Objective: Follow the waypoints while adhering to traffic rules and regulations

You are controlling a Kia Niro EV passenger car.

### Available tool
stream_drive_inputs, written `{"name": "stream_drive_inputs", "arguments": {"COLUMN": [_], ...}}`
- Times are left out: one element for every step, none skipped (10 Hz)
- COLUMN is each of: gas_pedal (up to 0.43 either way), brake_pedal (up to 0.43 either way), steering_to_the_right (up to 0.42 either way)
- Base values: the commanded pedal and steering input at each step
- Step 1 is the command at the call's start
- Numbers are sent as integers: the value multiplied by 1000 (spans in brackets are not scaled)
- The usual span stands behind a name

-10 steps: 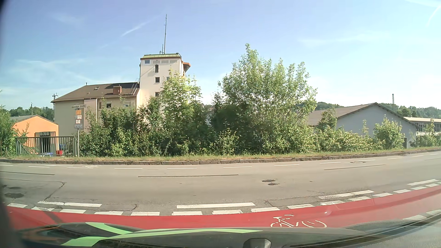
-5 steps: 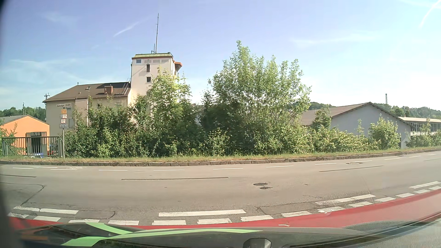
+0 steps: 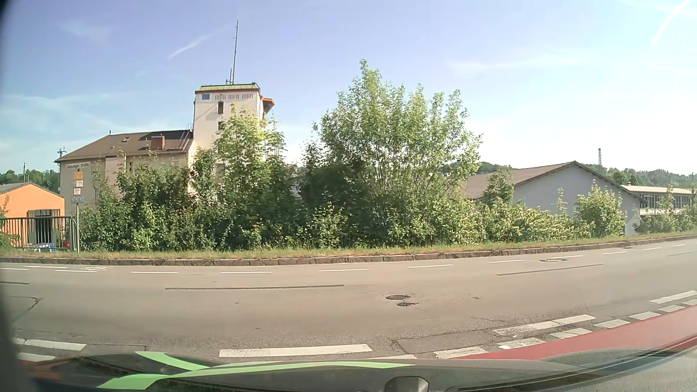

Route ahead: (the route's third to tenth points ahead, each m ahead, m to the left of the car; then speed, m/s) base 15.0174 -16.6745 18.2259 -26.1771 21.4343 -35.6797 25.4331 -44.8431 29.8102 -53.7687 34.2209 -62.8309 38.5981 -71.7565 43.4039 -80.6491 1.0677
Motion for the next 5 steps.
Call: {"name": "stream_drive_inputs", "arguments": {"gas_pedal": [0, 0, 0, 0, 0], "brake_pedal": [140, 140, 128, 122, 128], "steering_to_the_right": [221, 221, 222, 222, 224]}}
